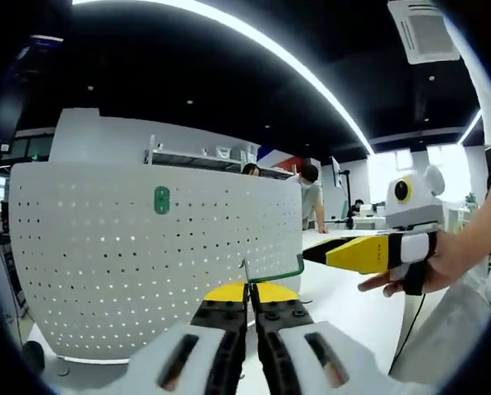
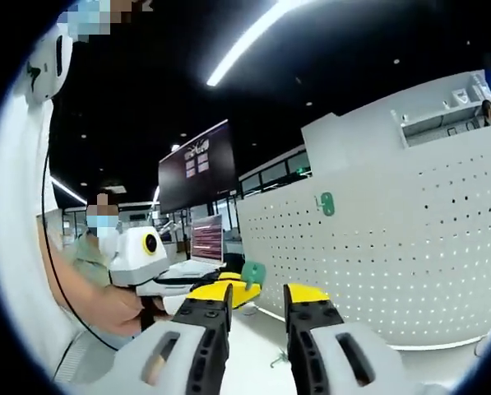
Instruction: Insert the hook assembly into the mounting plate slot until the hook locks in place.
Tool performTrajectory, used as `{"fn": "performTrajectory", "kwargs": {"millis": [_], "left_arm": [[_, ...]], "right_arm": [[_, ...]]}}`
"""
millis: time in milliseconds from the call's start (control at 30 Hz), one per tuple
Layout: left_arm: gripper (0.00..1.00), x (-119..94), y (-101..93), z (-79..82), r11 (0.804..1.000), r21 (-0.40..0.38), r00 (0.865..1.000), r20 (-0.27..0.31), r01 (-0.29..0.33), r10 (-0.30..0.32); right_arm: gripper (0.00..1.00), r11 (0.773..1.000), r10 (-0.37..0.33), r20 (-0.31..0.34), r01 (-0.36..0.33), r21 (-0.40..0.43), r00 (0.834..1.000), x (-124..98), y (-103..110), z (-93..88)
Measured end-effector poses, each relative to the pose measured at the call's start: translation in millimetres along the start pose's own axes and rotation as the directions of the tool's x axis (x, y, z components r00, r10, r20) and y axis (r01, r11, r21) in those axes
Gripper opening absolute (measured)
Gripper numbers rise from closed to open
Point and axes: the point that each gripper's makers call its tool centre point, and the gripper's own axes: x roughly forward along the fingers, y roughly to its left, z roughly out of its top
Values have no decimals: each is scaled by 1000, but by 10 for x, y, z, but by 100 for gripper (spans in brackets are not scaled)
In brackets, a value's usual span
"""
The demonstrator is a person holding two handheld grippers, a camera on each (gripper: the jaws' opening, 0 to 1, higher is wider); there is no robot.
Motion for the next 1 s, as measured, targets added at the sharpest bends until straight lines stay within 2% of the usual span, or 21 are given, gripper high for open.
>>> {"fn": "performTrajectory", "kwargs": {"millis": [300, 467, 567, 633, 767, 800, 867, 1000], "left_arm": [[2, 35, -122, 36, 1000, 10, 1000, 3, 17, -17], [2, 47, -176, 59, 999, 26, 1000, 11, 24, -24], [2, 48, -200, 69, 997, 64, 999, 10, 31, -32], [1, 43, -193, 80, 997, 72, 999, 15, 28, -29], [1, 39, -180, 43, 997, 69, 1000, -3, 25, -25], [1, 37, -181, 42, 998, 65, 1000, -3, 26, -26], [1, 32, -194, 39, 996, 84, 999, -8, 34, -34], [1, 36, -196, 38, 996, 85, 999, -11, 32, -31]], "right_arm": [[14, 1000, 16, 0, -16, 15, 1000, 115, 47, 6], [9, 1000, 11, -8, -11, -8, 1000, 169, 49, -11], [8, 1000, 7, -17, -7, 19, 1000, 180, 54, -37], [3, 999, -12, -28, 13, 41, 1000, 184, 31, -55], [3, 999, -23, -50, 25, 42, 998, 208, 30, -87], [2, 998, -26, -52, 29, 54, 998, 206, 24, -89], [3, 991, -26, -58, 33, 129, 998, 209, 20, -111], [2, 986, -42, -58, 51, 159, 997, 224, -4, -99]]}}
